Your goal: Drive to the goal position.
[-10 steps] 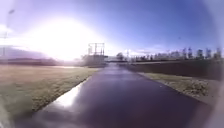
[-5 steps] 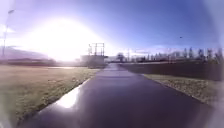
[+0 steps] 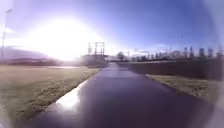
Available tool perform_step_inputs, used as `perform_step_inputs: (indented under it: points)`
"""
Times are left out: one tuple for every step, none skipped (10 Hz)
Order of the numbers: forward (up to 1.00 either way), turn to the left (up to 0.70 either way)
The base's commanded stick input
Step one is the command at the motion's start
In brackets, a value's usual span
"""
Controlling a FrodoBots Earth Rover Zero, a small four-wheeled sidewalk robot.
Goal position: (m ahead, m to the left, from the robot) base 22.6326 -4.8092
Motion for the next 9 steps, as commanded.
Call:
perform_step_inputs:
  points:
    - [1.0,0.0]
    - [1.0,0.0]
    - [1.0,0.0]
    - [1.0,0.0]
    - [1.0,0.0]
    - [1.0,0.0]
    - [1.0,-0.02]
    - [1.0,-0.05]
    - [1.0,-0.14]
